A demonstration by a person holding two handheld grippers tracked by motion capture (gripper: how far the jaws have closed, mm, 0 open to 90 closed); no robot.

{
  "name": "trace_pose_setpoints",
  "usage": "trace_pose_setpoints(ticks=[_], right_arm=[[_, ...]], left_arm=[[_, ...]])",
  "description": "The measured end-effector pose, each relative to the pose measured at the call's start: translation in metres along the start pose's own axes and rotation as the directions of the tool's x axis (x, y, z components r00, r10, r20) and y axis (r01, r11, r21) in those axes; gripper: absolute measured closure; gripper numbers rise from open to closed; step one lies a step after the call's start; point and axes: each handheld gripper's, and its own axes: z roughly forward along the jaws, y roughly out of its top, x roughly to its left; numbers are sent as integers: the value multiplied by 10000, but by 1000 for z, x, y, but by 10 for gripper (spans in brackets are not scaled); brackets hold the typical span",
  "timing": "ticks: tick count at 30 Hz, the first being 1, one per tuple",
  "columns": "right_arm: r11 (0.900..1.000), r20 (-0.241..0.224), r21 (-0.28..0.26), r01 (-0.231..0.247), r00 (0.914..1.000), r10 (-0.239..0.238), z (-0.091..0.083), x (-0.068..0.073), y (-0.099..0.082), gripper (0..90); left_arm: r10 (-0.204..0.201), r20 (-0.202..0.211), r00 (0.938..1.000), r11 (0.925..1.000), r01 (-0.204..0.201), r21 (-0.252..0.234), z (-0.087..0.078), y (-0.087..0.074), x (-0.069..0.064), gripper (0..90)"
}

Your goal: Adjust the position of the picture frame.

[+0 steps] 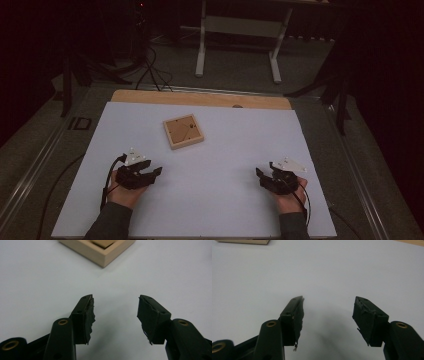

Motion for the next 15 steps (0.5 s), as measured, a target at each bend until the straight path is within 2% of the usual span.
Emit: trace_pose_setpoints(ticks=[8,15], right_arm=[[10000,-36,-25,-31,10000,31,0,-1,0,406],[9999,-28,-19,-100,9999,100,1,-2,-1,405]], left_arm=[[273,-207,9994,9996,-274,-51,1,11,-6,479],[462,-372,9982,9988,-468,-147,3,27,-12,503]])
